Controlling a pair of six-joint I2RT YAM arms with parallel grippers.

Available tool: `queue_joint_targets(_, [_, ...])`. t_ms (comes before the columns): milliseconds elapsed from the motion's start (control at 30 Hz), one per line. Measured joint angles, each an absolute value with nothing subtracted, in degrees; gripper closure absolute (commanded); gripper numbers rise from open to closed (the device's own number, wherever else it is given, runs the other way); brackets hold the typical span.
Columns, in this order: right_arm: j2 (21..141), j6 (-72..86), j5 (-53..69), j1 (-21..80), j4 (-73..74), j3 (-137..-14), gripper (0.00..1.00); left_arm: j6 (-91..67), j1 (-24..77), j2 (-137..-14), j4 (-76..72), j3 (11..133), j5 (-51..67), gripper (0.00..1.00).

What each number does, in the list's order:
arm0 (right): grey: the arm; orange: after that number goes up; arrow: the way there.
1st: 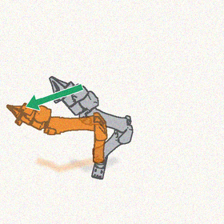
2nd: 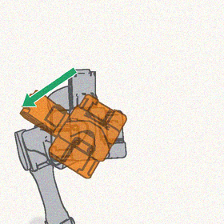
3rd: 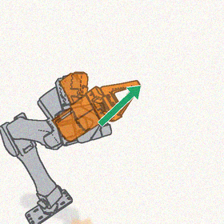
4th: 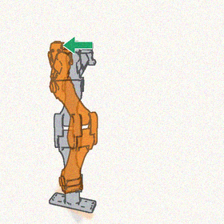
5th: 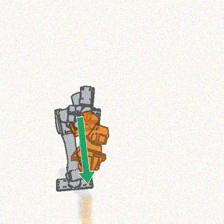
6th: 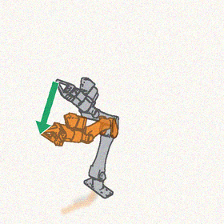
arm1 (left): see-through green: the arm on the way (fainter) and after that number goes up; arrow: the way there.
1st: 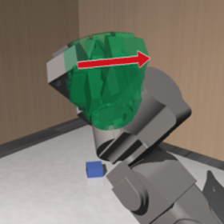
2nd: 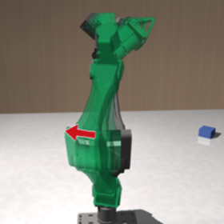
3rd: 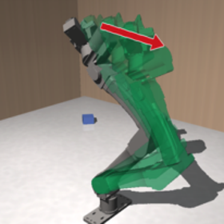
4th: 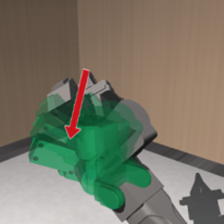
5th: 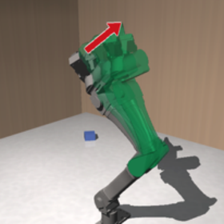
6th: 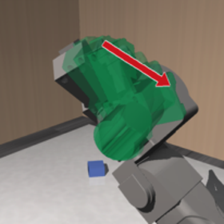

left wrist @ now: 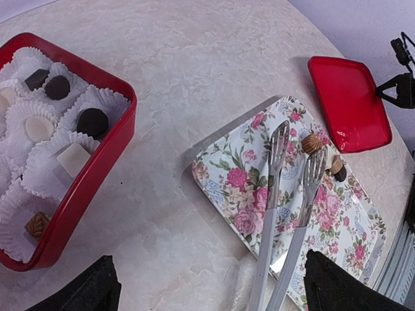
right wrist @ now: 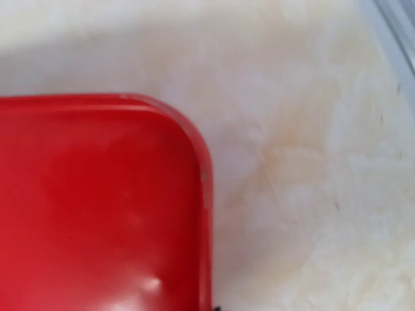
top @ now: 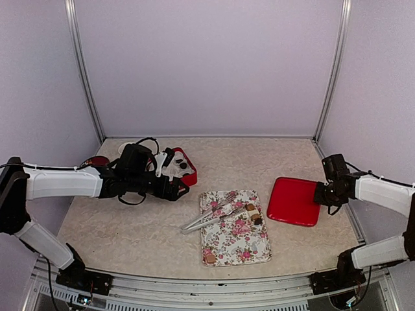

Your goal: Pack the chocolate

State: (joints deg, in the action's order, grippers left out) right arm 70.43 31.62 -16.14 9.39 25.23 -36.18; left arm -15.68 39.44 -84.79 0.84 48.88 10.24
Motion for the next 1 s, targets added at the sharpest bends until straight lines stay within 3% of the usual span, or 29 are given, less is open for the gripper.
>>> queue_joint_targets(133, [66.00, 30.85, -14.24, 9.30, 24.82, -37.67, 1.00, -16.19, 38.63, -84.79, 2.26, 48.88, 9.47, 0.05])
queue_joint_targets(367, [61.95, 29.04, -9.65, 9.30, 23.64, -41.78, 1.00, -15.22, 38.35, -84.79, 4.67, 48.88, 8.67, 0.19])
queue_joint_targets(500, [60.80, 28.32, -6.79, 9.30, 23.44, -43.62, 1.00, -14.09, 39.68, -84.79, 6.13, 48.66, 7.66, 0.20])
queue_joint_targets(667, [60.29, 27.88, -3.27, 9.28, 23.16, -44.69, 1.00, -12.73, 46.28, -81.62, 6.94, 44.36, 5.19, 0.22])
queue_joint_targets(1000, [60.05, 27.24, -0.36, 9.28, 22.57, -44.73, 1.00, -16.23, 59.99, -73.73, 12.25, 40.56, 1.28, 0.42])
